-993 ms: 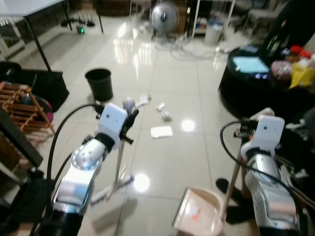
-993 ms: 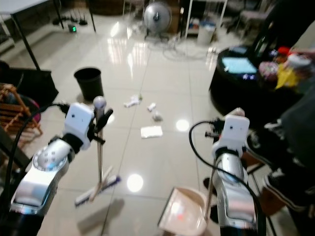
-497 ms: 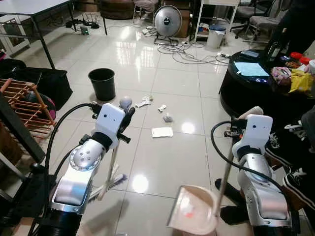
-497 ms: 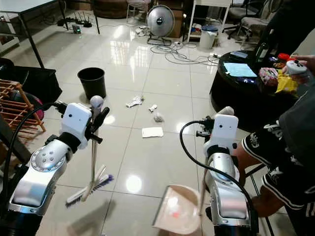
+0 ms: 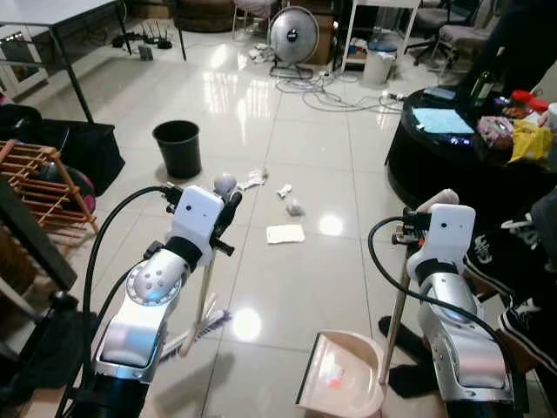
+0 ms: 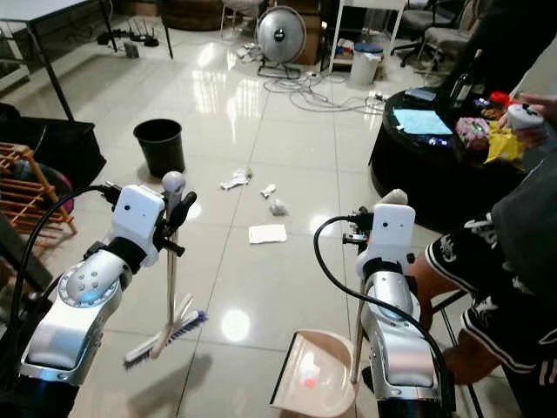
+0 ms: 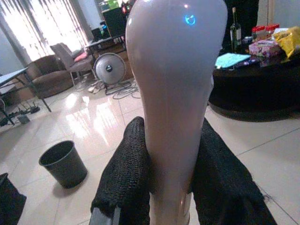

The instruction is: Sweep floor

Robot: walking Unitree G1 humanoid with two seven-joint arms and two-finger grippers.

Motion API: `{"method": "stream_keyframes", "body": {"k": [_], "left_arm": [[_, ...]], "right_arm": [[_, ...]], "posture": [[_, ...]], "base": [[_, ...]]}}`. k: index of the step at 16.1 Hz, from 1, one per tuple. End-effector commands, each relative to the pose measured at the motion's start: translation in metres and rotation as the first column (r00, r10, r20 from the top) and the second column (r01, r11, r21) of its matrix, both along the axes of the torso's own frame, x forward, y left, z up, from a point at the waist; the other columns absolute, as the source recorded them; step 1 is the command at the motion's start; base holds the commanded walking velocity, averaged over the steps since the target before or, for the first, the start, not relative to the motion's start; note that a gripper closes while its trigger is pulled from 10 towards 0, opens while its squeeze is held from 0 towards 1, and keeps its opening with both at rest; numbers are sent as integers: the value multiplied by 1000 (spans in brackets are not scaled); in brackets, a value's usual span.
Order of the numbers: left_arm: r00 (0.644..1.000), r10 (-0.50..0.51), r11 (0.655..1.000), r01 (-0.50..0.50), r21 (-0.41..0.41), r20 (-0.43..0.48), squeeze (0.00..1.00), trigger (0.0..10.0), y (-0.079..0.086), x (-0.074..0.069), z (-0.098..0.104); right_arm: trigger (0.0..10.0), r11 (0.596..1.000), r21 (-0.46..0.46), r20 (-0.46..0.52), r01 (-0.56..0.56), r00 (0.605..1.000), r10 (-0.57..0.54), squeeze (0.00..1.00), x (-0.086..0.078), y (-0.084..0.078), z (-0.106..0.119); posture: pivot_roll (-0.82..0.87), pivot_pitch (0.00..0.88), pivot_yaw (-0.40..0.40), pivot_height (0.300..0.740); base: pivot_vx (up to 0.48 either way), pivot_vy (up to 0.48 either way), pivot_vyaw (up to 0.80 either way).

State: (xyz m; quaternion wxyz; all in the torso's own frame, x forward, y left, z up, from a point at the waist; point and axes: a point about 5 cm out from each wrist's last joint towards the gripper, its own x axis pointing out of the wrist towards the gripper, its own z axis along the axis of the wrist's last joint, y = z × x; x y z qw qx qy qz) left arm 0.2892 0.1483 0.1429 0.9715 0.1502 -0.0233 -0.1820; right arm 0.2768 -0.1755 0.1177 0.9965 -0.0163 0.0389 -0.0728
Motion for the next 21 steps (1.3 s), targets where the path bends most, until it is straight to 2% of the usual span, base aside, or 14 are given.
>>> {"method": "stream_keyframes", "body": {"k": [1,5,8,15,21], "left_arm": [[997,-15,1000,14,3,80,0,10000,-5,2,16],[996,-15,1000,16,-5,86,0,10000,-6,4,18],[996,-11,1000,12,-10,93,0,10000,-6,5,20],[992,37,999,-37,-6,118,0,10000,0,6,20],[992,41,999,-41,-2,121,0,10000,2,5,17]], "right_arm": [[10000,1000,8,69,-1,998,1,0,3,0,13],[10000,999,50,71,3,997,-7,0,3,1,13],[10000,999,46,74,5,997,-8,0,1,0,13],[10000,999,-40,98,10,995,-6,0,0,-5,17],[10000,999,-46,102,5,995,0,0,3,-4,17]], "posture": [[96,0,-26,740],[97,0,-22,740],[91,0,-20,740],[82,0,-22,740],[83,0,-20,740]], "base": [[311,0,0],[324,0,0],[325,0,-800],[337,0,0],[347,0,800]]}}
